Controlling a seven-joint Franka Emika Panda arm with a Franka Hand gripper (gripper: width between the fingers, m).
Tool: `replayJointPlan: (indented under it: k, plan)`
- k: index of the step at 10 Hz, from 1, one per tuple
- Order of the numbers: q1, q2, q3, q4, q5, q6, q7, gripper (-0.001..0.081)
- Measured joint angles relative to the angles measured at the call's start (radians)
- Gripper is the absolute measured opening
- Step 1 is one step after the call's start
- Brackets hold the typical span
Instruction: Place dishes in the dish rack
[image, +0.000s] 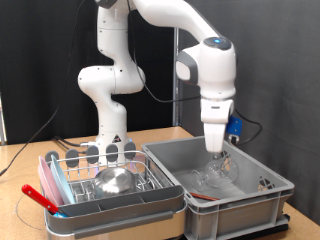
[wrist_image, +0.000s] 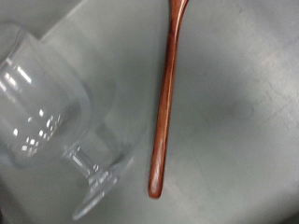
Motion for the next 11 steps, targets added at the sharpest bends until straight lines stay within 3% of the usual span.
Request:
replayJointPlan:
  k: [3, 6, 11]
  plan:
    - [0.02, 0.116, 0.009, 0.103, -0.039, -0.048, 0.066, 0.0808]
    - [0.045, 0.175, 0.01, 0.141, -0.1, -0.053, 0.093, 0.0808]
    - [0.042, 0.194, 0.005, 0.111, -0.105, -0.012, 0.097, 0.0808]
